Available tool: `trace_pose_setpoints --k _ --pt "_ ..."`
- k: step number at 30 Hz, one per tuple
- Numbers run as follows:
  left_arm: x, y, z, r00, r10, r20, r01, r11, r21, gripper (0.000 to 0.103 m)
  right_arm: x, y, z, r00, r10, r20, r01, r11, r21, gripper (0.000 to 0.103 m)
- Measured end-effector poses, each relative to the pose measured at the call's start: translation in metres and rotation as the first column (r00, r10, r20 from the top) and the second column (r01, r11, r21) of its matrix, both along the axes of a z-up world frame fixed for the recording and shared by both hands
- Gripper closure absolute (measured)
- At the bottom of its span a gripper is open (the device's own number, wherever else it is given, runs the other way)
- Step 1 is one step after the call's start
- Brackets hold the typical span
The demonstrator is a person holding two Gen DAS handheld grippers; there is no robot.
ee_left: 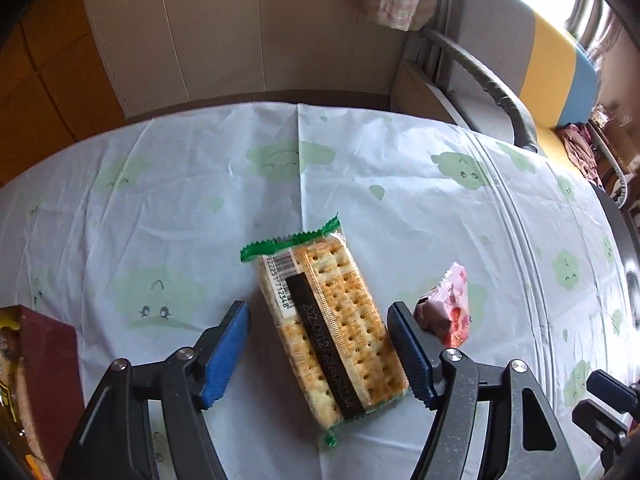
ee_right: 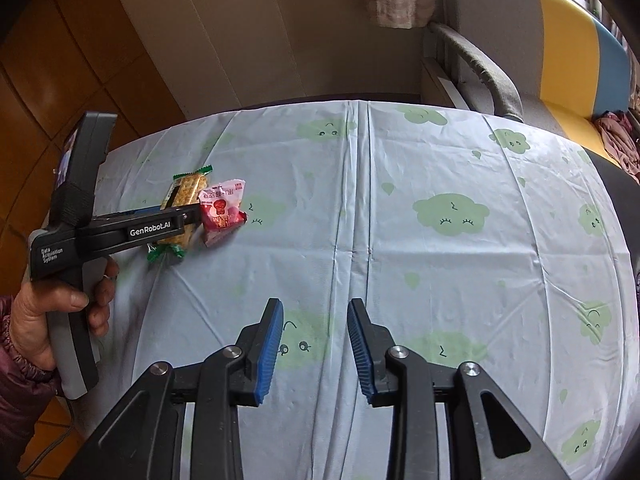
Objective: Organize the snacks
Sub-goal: 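Grasp the cracker pack with the left gripper while the right grasps the pink candy packet, then carry the cracker pack over the gold tin with the left gripper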
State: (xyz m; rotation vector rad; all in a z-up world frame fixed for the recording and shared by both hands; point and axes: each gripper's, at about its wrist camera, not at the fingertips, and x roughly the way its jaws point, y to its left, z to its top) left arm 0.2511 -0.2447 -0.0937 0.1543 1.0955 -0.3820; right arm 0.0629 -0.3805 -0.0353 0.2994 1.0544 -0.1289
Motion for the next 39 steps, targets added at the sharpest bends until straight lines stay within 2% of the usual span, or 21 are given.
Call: trace_pose_setpoints --k 1,2,7,13,17,21,24,27,31,32,33,34,39 --pt "-0.001 0.001 -0.002 1.0 0.0 -0.007 0.0 1.0 -0.006 0.052 0.0 0.001 0.0 1.0 0.004 0.001 -0.004 1.0 -0.004 0.069" --pt "-0.007 0.004 -0.001 1.0 -0.004 0.024 0.004 1.0 -0.005 0.056 0.0 0.001 0.0 1.0 0.006 0.0 -0.006 1.0 -0.005 0.069" --pt "-0.047 0.029 0.002 1.0 -0.019 0.02 0.02 0.999 -0.05 0.057 0.0 0.006 -0.006 1.0 0.023 -0.02 -0.023 1.0 -0.02 0.069" --pt "-0.119 0.063 0.007 0.996 -0.057 0.076 0.058 0.998 -0.018 0.057 0.002 0.019 -0.018 0.996 0.073 -0.047 -0.074 0.997 -0.015 0.069" --pt "-0.161 0.085 0.014 0.99 -0.085 0.109 0.088 0.996 -0.023 0.057 0.008 0.034 -0.016 0.994 0.106 -0.03 -0.106 0.994 -0.004 0.069" --pt "-0.186 0.103 0.02 0.988 -0.096 0.125 0.102 0.994 -0.038 0.057 0.03 0.05 -0.006 0.99 0.141 0.014 -0.141 0.989 -0.032 0.06" --pt "-0.197 0.117 0.027 0.988 -0.082 0.132 0.091 0.994 -0.064 0.057 0.058 0.058 -0.006 0.989 0.142 0.032 -0.142 0.989 -0.03 0.048" --pt "-0.205 0.129 0.037 0.987 -0.058 0.148 0.07 0.994 -0.082 0.057 0.086 0.065 -0.012 0.99 0.136 0.026 -0.134 0.989 -0.065 0.047" --pt "-0.213 0.149 0.052 0.983 -0.026 0.182 0.044 0.994 -0.097 0.056 0.114 0.07 -0.025 0.992 0.123 -0.006 -0.124 0.991 -0.054 0.047" --pt "-0.214 0.156 0.056 0.982 -0.013 0.191 0.032 0.994 -0.1 0.056 0.119 0.071 -0.028 0.993 0.116 -0.017 -0.117 0.991 -0.064 0.048" --pt "-0.214 0.16 0.059 0.981 -0.003 0.194 0.024 0.994 -0.103 0.056 0.123 0.073 -0.032 0.993 0.115 -0.019 -0.116 0.991 -0.065 0.055" --pt "-0.216 0.167 0.062 0.98 0.012 0.199 0.009 0.994 -0.106 0.056 0.124 0.075 -0.033 0.993 0.115 -0.021 -0.117 0.99 -0.076 0.072" --pt "-0.215 0.198 0.074 0.967 0.099 0.234 -0.074 0.991 -0.114 0.056 0.107 0.097 -0.023 0.985 0.172 -0.011 -0.172 0.975 -0.138 0.073"
